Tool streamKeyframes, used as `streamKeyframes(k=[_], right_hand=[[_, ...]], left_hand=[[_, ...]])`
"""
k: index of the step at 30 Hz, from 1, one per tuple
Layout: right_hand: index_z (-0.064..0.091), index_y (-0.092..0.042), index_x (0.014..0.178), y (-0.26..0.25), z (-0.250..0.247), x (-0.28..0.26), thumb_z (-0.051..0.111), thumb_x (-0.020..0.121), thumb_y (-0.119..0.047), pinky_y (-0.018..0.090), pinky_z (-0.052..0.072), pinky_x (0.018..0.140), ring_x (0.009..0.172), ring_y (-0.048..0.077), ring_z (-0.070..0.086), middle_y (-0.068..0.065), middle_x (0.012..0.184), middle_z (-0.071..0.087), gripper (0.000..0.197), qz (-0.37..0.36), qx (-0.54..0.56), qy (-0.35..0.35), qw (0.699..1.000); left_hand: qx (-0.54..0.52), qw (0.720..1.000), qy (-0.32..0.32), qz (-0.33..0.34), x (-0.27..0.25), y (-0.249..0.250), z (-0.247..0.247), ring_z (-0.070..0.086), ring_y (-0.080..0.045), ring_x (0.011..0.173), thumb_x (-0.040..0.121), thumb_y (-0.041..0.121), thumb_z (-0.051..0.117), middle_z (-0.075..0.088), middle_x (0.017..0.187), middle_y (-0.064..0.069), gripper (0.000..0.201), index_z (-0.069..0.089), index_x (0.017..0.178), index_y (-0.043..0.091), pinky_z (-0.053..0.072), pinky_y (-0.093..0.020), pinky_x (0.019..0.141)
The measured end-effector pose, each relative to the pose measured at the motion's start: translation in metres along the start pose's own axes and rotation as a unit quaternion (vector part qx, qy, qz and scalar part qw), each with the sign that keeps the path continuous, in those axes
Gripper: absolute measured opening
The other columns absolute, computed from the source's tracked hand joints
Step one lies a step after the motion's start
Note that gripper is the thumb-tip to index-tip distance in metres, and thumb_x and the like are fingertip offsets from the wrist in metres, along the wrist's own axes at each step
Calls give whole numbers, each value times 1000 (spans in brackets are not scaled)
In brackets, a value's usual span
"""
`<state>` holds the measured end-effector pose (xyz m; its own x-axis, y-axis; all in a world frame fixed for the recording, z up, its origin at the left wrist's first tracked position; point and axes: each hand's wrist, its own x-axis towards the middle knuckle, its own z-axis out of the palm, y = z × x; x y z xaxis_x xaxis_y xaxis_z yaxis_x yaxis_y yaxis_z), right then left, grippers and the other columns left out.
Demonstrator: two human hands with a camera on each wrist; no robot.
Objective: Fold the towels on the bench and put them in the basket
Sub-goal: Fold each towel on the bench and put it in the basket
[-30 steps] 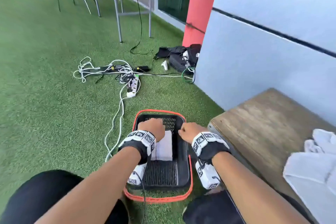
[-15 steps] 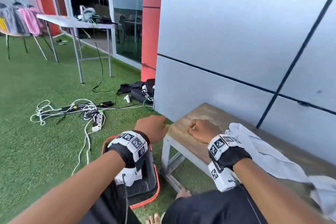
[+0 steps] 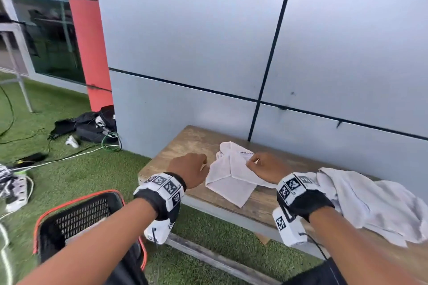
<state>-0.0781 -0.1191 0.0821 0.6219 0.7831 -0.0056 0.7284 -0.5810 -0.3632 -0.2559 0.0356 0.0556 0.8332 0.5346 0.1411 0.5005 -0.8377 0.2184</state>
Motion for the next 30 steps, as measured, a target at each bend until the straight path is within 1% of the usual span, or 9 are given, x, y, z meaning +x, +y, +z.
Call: streamKeyframes(k=[4,7,11,13,17,20,22,25,30], right_hand=[[68,-24,90,44,-3,0,53,87,-37,27,39,71,89,18,58,-4,85,59,20,39,4,10,999],[66,-29,89,71,1,8,51,84,-41,30,47,79,93,18,62,-5,91,67,20,61,-23,10,998],[65,-30,88,100,17,29,49,82,-38,32,47,82,98,19,61,-4,97,68,18,79,-45,0,996],[65,-28,89,112,26,41,48,83,-36,32,45,83,101,18,59,-5,99,67,20,74,-63,5,995],[62,-31,94,136,43,73,46,85,-34,32,41,90,110,17,55,-7,109,64,19,79,-82,-10,993],[59,-31,105,150,52,102,45,88,-31,38,30,104,116,20,52,-6,115,63,22,76,-100,-17,992],[58,-28,111,158,58,121,44,91,-28,40,24,106,120,20,49,-5,122,60,24,64,-116,-8,991],[55,-27,117,166,66,144,46,90,-24,41,23,106,126,19,41,-5,131,52,28,47,-120,-3,992],[55,-29,117,177,82,166,51,89,-21,39,25,103,123,18,41,-6,129,52,29,38,-143,9,989]], left_hand=[[1,1000,-15,19,28,25,26,60,-23,101,94,43,36,61,115,0,35,54,119,25,48,-34,79],[4,999,-33,40,48,37,47,60,-22,101,94,42,36,61,114,0,35,54,118,24,47,-34,78],[-3,997,-34,70,80,53,77,56,-23,107,95,36,37,60,117,1,32,55,117,22,44,-35,86],[-9,996,-30,78,94,60,92,54,-21,110,94,34,37,59,117,3,31,56,115,22,39,-36,90],[0,994,-4,110,132,75,120,52,-21,110,93,30,37,60,113,3,29,60,108,22,35,-37,91],[13,992,22,122,168,87,135,49,-21,110,94,29,35,59,110,3,28,60,104,22,32,-37,89],[29,992,11,124,192,93,146,48,-22,109,94,29,36,59,110,3,28,61,104,22,31,-37,89],[83,989,-25,120,221,95,160,48,-22,112,91,30,41,60,112,4,27,63,104,22,27,-39,93],[107,985,-78,107,244,100,178,48,-22,111,90,36,44,59,112,1,28,60,108,21,22,-42,96]])
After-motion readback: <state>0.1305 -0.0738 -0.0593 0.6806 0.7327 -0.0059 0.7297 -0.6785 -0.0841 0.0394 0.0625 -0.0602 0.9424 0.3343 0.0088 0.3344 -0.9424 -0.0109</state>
